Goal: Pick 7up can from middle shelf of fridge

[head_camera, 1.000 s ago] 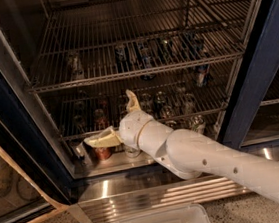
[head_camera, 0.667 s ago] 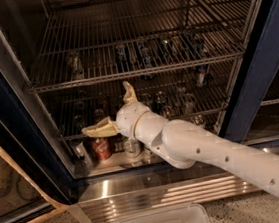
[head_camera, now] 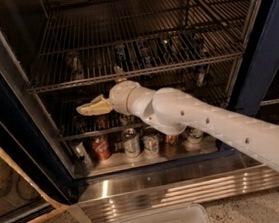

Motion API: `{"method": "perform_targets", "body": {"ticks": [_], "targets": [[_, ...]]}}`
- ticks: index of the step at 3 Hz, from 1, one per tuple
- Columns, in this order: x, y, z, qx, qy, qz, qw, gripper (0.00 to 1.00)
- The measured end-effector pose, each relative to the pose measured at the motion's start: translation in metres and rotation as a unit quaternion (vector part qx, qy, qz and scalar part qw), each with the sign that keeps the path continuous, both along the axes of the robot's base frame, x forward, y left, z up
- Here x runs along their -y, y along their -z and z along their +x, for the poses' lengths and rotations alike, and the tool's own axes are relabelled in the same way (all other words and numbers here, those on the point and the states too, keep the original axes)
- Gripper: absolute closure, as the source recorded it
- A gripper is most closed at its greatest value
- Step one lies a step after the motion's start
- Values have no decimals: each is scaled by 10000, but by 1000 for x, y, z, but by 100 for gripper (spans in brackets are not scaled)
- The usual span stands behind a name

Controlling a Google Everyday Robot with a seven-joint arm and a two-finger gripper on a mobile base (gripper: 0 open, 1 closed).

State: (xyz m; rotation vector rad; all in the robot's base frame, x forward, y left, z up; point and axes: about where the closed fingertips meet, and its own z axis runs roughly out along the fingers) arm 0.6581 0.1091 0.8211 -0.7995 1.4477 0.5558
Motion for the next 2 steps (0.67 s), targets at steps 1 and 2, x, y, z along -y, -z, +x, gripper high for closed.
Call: {"method": "perform_targets", "body": {"ticks": [1, 2], "targets": [[-19, 16, 49, -312, -92, 89, 9994, 0], [-19, 16, 49, -310, -94, 90, 9994, 0]]}}
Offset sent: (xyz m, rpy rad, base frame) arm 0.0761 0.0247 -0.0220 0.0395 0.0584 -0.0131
